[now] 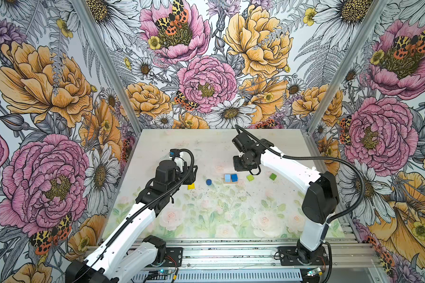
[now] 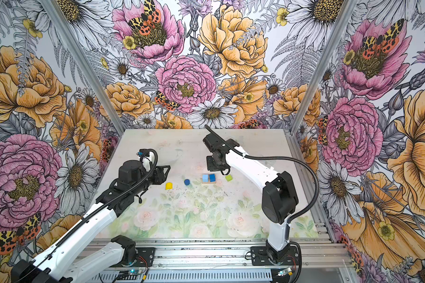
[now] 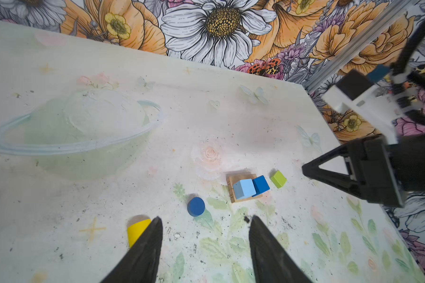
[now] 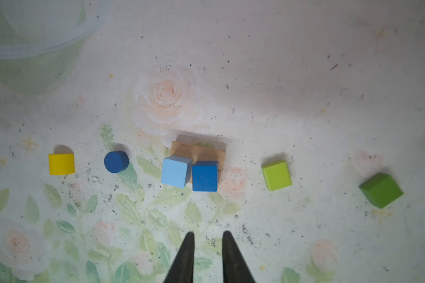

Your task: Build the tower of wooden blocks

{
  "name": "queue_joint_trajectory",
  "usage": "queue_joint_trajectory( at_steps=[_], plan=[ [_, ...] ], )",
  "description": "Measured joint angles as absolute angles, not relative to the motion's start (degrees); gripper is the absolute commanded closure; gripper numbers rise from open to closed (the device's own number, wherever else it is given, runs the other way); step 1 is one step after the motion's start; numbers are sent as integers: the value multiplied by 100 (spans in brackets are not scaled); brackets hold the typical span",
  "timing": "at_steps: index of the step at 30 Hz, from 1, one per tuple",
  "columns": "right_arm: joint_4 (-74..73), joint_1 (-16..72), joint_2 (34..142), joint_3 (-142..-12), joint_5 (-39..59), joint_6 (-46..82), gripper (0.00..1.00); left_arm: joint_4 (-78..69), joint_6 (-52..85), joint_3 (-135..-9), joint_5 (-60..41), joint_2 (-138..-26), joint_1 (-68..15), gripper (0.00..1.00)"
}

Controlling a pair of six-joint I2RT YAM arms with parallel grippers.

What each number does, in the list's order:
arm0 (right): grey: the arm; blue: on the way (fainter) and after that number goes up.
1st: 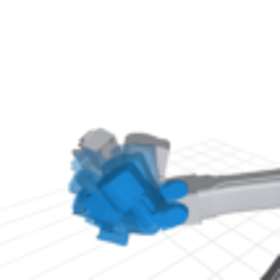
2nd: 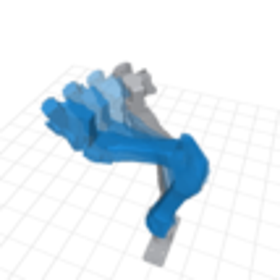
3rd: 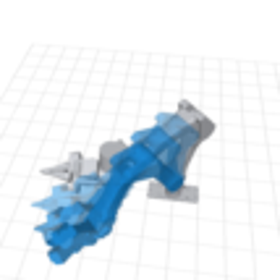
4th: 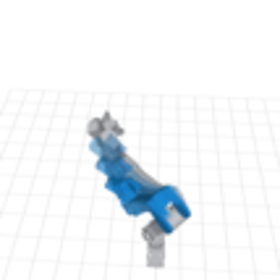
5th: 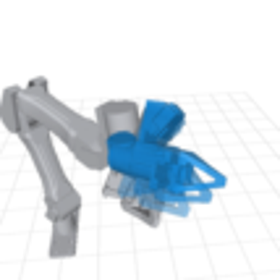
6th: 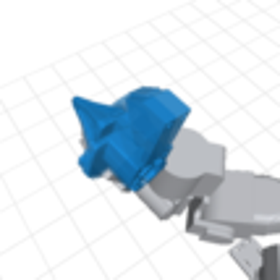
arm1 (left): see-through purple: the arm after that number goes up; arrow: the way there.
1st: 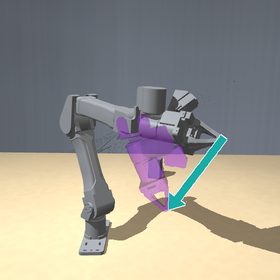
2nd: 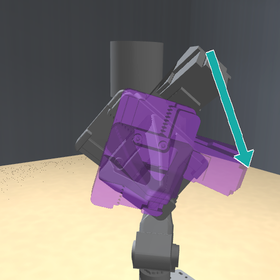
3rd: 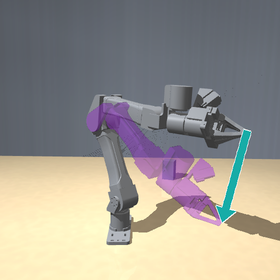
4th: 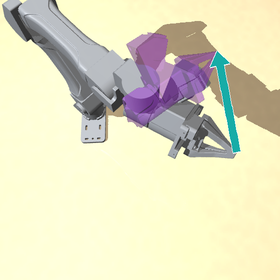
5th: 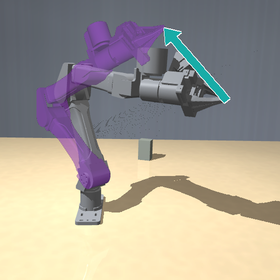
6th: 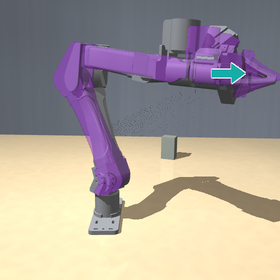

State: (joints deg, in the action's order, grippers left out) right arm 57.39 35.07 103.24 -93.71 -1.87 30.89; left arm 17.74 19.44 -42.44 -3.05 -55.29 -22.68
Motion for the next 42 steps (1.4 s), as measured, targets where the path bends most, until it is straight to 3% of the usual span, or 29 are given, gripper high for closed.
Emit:
queue_joint_trajectory(
  at_steps=[9, 23, 42],
  plan=[
    [4381, 2932, 9830, -7688, 666, 3157, 100, 1763, 2071, -4772, -587, -6912, -2578, 100],
    [2536, 2589, 9939, -6823, 1619, 3559, 100, 1503, 2440, -5502, -1476, -8908, -2781, 100],
    [1879, 2541, 10145, -6425, 1664, 3972, 100, 1210, 2687, -5780, -2178, -9891, -2952, 100]
  ],
)
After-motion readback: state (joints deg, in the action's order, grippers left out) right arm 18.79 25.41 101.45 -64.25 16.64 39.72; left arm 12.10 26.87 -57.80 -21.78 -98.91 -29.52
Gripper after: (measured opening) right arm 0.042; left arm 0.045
